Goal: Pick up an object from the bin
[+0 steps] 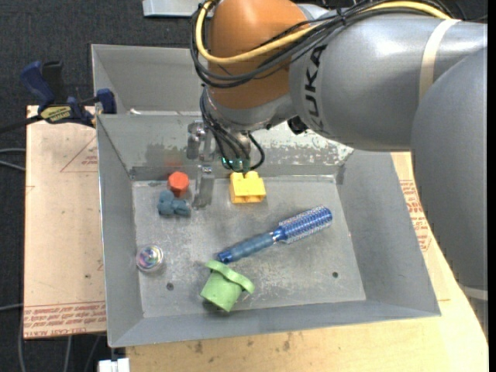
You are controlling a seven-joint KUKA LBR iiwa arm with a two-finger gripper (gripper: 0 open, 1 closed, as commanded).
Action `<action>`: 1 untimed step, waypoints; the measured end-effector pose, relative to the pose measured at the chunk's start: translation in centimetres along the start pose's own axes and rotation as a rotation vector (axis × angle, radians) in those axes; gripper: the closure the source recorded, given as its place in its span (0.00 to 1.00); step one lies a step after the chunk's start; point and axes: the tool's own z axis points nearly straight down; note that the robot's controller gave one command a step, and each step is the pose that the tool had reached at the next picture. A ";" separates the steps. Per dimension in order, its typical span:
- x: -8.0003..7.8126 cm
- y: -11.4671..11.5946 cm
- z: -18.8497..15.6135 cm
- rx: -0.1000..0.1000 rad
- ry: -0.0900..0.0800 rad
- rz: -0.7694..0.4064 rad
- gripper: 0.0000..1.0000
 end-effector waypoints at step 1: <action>3.6 0.8 16.6 0.001 0.000 -0.074 0.00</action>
Offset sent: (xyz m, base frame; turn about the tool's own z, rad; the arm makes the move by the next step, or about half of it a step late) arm -0.0353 0.0074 -0.1609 -0.0743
